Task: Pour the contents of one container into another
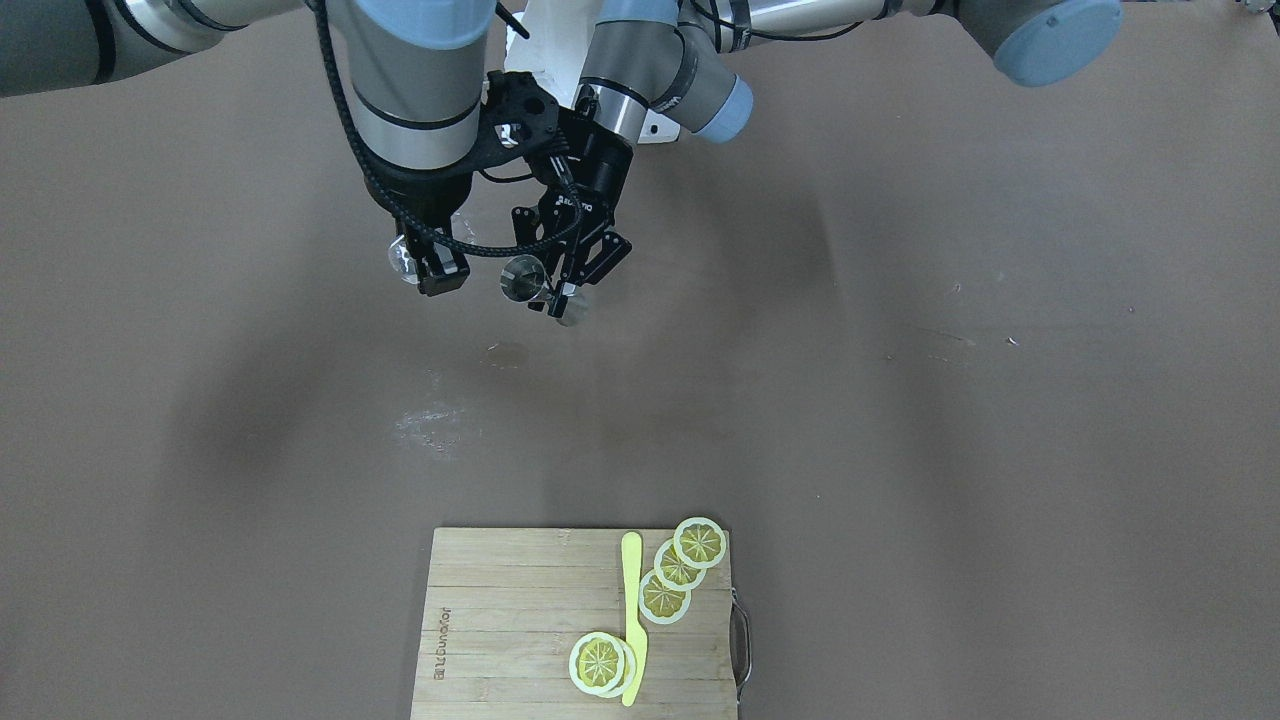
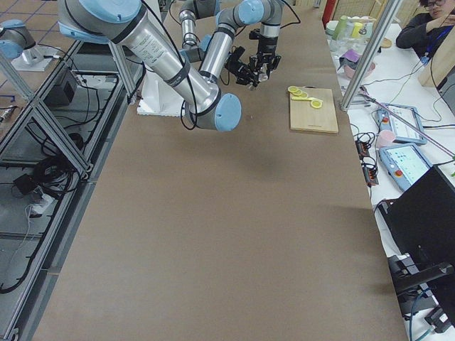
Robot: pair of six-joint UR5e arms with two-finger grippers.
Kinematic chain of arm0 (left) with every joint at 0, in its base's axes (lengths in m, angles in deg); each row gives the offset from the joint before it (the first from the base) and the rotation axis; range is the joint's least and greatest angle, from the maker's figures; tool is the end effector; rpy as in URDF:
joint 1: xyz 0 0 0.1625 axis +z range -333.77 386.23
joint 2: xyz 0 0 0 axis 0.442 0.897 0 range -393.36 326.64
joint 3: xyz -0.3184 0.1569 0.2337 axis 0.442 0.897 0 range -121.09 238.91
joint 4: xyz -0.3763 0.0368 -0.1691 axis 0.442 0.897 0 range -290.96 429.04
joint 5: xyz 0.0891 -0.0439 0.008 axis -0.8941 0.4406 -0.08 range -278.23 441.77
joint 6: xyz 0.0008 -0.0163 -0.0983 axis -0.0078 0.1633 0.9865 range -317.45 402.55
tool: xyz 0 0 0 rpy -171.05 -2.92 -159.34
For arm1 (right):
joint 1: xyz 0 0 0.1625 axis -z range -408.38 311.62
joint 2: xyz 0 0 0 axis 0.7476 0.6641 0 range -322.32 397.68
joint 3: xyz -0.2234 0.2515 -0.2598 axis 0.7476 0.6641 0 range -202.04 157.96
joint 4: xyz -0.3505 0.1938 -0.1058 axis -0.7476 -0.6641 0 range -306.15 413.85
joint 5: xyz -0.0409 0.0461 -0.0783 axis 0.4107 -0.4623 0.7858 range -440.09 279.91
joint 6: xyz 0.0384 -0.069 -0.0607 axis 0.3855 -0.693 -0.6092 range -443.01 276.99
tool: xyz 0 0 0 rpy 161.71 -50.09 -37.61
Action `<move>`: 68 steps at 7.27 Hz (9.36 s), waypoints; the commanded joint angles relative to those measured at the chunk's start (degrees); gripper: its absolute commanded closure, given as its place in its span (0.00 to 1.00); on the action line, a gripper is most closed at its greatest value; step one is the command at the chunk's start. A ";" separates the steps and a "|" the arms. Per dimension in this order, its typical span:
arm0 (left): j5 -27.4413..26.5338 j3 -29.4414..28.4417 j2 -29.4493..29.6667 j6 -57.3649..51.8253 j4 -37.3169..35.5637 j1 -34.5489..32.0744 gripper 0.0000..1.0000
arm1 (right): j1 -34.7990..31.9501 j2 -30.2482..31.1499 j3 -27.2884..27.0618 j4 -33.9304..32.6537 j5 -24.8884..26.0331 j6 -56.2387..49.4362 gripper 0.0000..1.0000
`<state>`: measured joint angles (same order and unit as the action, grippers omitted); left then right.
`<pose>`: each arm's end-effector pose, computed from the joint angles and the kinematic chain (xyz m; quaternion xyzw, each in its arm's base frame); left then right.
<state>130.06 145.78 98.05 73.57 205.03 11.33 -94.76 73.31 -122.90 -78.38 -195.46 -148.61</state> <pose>0.5989 -0.3659 0.1465 0.5878 0.3424 0.0386 0.7320 -0.3736 -0.5234 0.0979 0.2320 -0.1741 -0.8047 0.5179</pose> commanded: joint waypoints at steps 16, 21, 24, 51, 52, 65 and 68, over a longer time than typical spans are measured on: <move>-3.20 -4.78 -37.72 -4.48 44.72 -8.30 1.00 | -17.25 43.64 5.04 85.38 -27.45 25.13 1.00; -3.00 -6.52 -34.74 -5.03 44.10 -8.74 1.00 | -16.47 44.71 19.65 113.86 -27.27 35.98 1.00; -10.19 -6.18 -35.09 8.04 38.75 -6.73 1.00 | -13.04 42.87 27.26 122.69 -27.54 36.07 1.00; -30.16 3.21 -41.23 51.15 6.22 7.41 0.01 | -2.05 37.32 38.04 132.40 -35.01 51.54 1.00; -33.40 5.14 -44.28 51.15 6.13 10.22 0.01 | -1.87 37.59 37.85 132.40 -35.01 51.54 1.00; -6.00 5.07 -77.90 24.61 62.56 10.56 0.01 | -4.07 41.18 29.26 131.18 -34.66 54.78 0.00; 23.77 5.16 -71.24 24.61 53.48 -9.02 0.01 | -7.65 42.43 26.69 129.00 -34.74 57.25 0.00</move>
<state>141.21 150.91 23.49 98.25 263.91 11.03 -100.12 115.61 -95.58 52.31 -230.19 -92.14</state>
